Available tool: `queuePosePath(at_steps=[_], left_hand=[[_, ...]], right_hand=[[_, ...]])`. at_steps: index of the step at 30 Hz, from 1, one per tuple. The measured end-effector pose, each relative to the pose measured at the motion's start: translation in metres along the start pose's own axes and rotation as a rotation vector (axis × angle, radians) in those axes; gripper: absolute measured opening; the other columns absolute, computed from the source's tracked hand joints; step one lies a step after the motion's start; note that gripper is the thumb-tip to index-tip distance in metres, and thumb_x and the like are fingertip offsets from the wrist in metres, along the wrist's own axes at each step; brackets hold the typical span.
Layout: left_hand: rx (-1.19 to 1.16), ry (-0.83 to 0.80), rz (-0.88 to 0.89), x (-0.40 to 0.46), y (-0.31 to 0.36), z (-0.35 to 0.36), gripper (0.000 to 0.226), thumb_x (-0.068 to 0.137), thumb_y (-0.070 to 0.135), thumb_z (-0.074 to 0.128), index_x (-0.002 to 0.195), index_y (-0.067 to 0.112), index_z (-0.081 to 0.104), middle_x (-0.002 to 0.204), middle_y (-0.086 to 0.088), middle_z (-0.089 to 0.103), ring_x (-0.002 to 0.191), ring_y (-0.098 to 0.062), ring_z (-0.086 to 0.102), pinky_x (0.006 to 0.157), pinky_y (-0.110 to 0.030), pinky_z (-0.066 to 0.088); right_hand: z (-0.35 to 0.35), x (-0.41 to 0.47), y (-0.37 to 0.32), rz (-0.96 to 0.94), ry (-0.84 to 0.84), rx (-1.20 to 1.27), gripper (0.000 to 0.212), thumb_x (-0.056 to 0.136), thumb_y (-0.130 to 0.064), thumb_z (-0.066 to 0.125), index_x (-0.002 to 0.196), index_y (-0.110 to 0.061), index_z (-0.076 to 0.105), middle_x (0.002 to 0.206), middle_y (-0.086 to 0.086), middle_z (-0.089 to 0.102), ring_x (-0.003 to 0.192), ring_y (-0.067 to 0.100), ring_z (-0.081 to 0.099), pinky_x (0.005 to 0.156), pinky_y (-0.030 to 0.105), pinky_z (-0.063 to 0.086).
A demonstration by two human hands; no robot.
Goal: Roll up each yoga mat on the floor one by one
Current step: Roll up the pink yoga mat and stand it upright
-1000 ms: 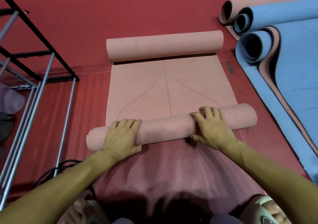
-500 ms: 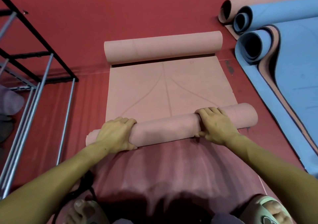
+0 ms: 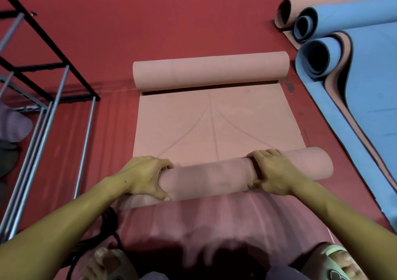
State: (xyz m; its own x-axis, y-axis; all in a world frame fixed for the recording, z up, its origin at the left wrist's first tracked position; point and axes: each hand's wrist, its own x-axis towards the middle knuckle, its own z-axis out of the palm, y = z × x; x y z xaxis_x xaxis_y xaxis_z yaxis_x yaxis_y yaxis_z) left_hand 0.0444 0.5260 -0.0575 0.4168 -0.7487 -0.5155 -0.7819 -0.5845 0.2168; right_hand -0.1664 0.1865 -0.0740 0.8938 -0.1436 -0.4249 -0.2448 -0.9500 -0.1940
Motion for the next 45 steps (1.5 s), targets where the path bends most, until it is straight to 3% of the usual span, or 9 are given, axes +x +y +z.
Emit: queuePosePath(at_steps=[7,13,17,22,27,31,38,42,45], left_hand=[[-0.179,-0.181,0.072,-0.006,-0.002,0.011,0.076,0.051,0.081,0.084,0.116,0.051,0.058,0.097,0.024,0.068,0.089,-0.001,0.063,0.088,-0.034,0.054],[-0.204,-0.183,0.056,-0.008,-0.002,0.011,0.082,0.051,0.083,0.083,0.125,0.058,0.055,0.106,0.031,0.067,0.098,0.002,0.063,0.093,-0.033,0.053],[-0.218,-0.153,0.037,-0.012,-0.005,0.011,0.095,0.055,0.085,0.080,0.140,0.062,0.045,0.125,0.054,0.048,0.118,0.014,0.049,0.098,-0.024,0.039],[-0.198,-0.064,0.030,-0.012,-0.010,0.010,0.096,0.059,0.089,0.074,0.145,0.059,0.044,0.139,0.042,0.049,0.127,0.010,0.047,0.106,-0.035,0.044],[-0.225,0.146,-0.015,-0.005,-0.030,0.006,0.077,0.063,0.093,0.067,0.130,0.059,0.054,0.128,0.038,0.058,0.117,0.011,0.057,0.096,-0.030,0.052],[-0.255,0.249,-0.017,0.000,-0.033,0.006,0.063,0.075,0.076,0.075,0.132,0.053,0.058,0.124,0.035,0.058,0.110,0.013,0.057,0.090,-0.035,0.055],[-0.128,0.330,0.088,-0.003,-0.012,0.011,0.046,0.096,0.033,0.065,0.130,0.065,0.061,0.117,0.031,0.057,0.110,0.000,0.055,0.069,-0.021,0.043],[-0.054,0.426,0.007,-0.009,0.006,0.015,0.044,0.083,0.054,0.047,0.118,0.059,0.072,0.111,0.027,0.063,0.099,-0.006,0.062,0.064,-0.024,0.042],[0.005,0.425,-0.064,-0.008,0.016,0.014,0.053,0.078,0.073,0.045,0.121,0.056,0.071,0.113,0.026,0.063,0.100,-0.007,0.062,0.075,-0.033,0.048]], right_hand=[[0.005,-0.012,-0.006,0.012,-0.200,0.024,0.102,0.056,-0.083,0.049,0.145,-0.034,0.046,0.138,-0.007,0.060,0.126,0.024,0.054,0.110,0.045,0.038],[-0.008,-0.005,-0.012,0.033,-0.289,0.042,0.104,0.052,-0.079,0.050,0.148,-0.041,0.042,0.137,-0.007,0.060,0.125,0.030,0.053,0.109,0.048,0.039],[-0.001,-0.004,-0.006,0.066,-0.210,0.116,0.095,0.056,-0.076,0.066,0.141,-0.048,0.035,0.136,-0.010,0.054,0.127,0.028,0.049,0.112,0.046,0.035],[-0.017,-0.004,-0.025,0.175,-0.091,0.000,0.082,0.073,-0.055,0.085,0.139,-0.038,0.040,0.130,0.000,0.045,0.124,0.029,0.038,0.103,0.042,0.040],[-0.022,-0.001,-0.033,0.230,0.078,-0.023,0.046,0.092,-0.062,0.066,0.127,-0.036,0.054,0.126,-0.002,0.052,0.119,0.028,0.045,0.093,0.043,0.046],[-0.016,-0.001,-0.035,0.172,0.204,-0.082,0.037,0.102,-0.061,0.043,0.124,-0.035,0.057,0.125,-0.006,0.058,0.115,0.026,0.050,0.087,0.043,0.050],[-0.006,-0.003,-0.030,0.139,0.258,-0.064,0.082,0.090,-0.086,0.017,0.128,-0.034,0.069,0.124,0.003,0.063,0.106,0.032,0.050,0.097,0.043,0.048],[-0.010,-0.012,-0.041,0.161,0.274,-0.041,0.092,0.083,-0.096,0.014,0.131,-0.036,0.065,0.121,0.001,0.054,0.105,0.026,0.042,0.098,0.042,0.048],[-0.009,-0.015,-0.039,0.134,0.268,-0.075,0.101,0.081,-0.097,0.007,0.145,-0.034,0.054,0.131,0.001,0.052,0.111,0.026,0.042,0.101,0.042,0.046]])
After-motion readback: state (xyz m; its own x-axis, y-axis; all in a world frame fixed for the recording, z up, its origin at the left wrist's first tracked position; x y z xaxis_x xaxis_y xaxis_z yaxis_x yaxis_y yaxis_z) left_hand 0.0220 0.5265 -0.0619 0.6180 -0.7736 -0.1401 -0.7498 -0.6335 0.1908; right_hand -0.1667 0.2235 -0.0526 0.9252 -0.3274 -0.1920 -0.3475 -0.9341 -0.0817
